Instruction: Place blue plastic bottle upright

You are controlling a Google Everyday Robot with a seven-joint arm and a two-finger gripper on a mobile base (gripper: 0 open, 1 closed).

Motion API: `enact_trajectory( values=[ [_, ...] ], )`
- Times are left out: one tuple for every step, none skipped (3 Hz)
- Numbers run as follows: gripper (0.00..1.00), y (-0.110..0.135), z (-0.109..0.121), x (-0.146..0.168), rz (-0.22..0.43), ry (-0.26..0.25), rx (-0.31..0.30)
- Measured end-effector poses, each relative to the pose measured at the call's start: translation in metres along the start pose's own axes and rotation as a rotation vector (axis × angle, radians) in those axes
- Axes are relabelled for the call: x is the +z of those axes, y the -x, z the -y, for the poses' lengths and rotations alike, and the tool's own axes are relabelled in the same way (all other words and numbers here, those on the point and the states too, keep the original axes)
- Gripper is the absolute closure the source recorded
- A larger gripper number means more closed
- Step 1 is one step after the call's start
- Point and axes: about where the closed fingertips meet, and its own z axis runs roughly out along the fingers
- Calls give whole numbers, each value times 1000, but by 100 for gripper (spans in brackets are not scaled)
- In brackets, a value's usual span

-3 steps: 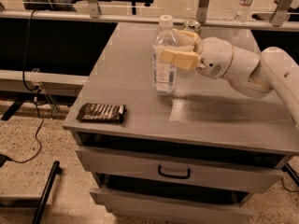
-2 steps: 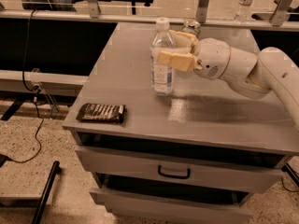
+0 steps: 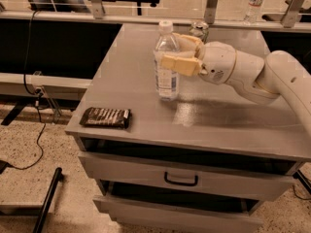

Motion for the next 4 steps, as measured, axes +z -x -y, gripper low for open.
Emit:
enact_trajectory(
  values=[
    [28,1,-1,3,1,5,0],
    [4,2,-2,-4,20,16,-1],
    [0,2,-2,-4,22,20,-1],
    [0,2,-2,-4,22,20,-1]
  ],
)
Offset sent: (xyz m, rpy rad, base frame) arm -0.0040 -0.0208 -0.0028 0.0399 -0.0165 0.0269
